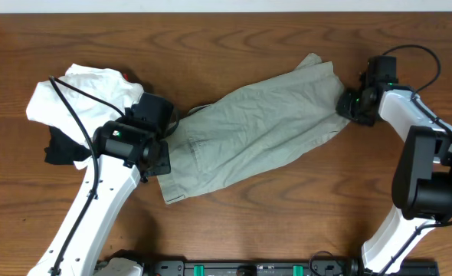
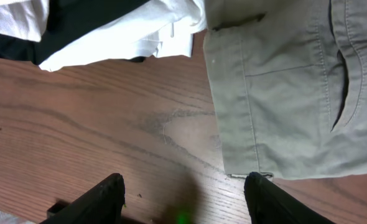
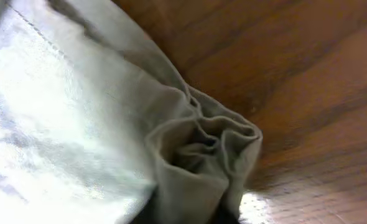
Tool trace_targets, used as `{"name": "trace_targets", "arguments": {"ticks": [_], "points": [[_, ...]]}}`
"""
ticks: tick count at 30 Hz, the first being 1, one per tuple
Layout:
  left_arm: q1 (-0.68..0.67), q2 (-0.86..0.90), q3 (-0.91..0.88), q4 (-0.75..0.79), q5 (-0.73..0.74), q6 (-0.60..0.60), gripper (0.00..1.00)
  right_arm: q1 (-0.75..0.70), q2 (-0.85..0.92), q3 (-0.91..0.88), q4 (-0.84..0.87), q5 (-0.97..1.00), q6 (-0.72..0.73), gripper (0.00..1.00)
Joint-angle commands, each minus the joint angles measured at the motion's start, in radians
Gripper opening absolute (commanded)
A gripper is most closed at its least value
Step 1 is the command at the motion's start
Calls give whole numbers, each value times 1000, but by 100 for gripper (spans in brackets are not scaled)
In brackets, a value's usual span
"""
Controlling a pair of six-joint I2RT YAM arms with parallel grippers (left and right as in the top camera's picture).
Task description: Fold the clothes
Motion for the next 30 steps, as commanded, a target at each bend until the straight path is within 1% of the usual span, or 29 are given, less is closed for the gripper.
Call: {"name": "trace_targets", "arguments": {"ticks": [1, 4, 7, 11, 12, 13, 14, 15, 16, 18, 20, 21, 22, 23, 24, 26, 30], "points": [[5, -8, 27, -2, -1, 2, 64, -32, 24, -10, -12, 15, 6, 1], [5, -8, 27, 8, -1, 2, 65, -97, -37, -8, -40, 132, 7, 1], [5, -8, 27, 15, -1, 2, 65, -193, -109, -7, -85, 241, 7, 1], [5, -7, 27, 33, 4, 3, 65, -298, -164, -7, -146, 163, 6, 1], [5, -7, 27, 43, 17, 3, 64, -313, -172, -7, -162, 117, -8, 7], [5, -7, 27, 56, 37, 3, 65, -321, -178, -7, -167, 81, -29, 21], [4, -7, 26, 79, 85, 10, 65, -330, -188, -7, -170, 34, -54, 44], [3, -6, 26, 99, 130, 15, 65, -334, -201, -7, -170, 0, -61, 49], [0, -5, 26, 117, 168, 17, 65, -335, -214, -7, -169, -31, -61, 50], [-11, 0, 26, 151, 235, 23, 64, -333, -244, -6, -160, -72, -61, 43], [-32, 12, 26, 177, 262, 29, 63, -333, -267, -6, -159, -76, -58, 35], [-47, 20, 24, 188, 262, 29, 59, -330, -274, -6, -158, -82, -55, 28], [-61, 29, 22, 200, 262, 29, 55, -327, -276, -6, -158, -87, -51, 18], [-79, 42, 17, 216, 262, 29, 51, -320, -275, -6, -157, -90, -49, 12], [-95, 56, 12, 232, 262, 29, 44, -310, -267, -6, -157, -88, -49, 10], [-127, 93, -2, 267, 262, 30, 35, -289, -244, -6, -156, -85, -49, 6], [-180, 206, -6, 304, 262, 52, 26, -235, -165, -6, -123, -86, -48, 1]]}}
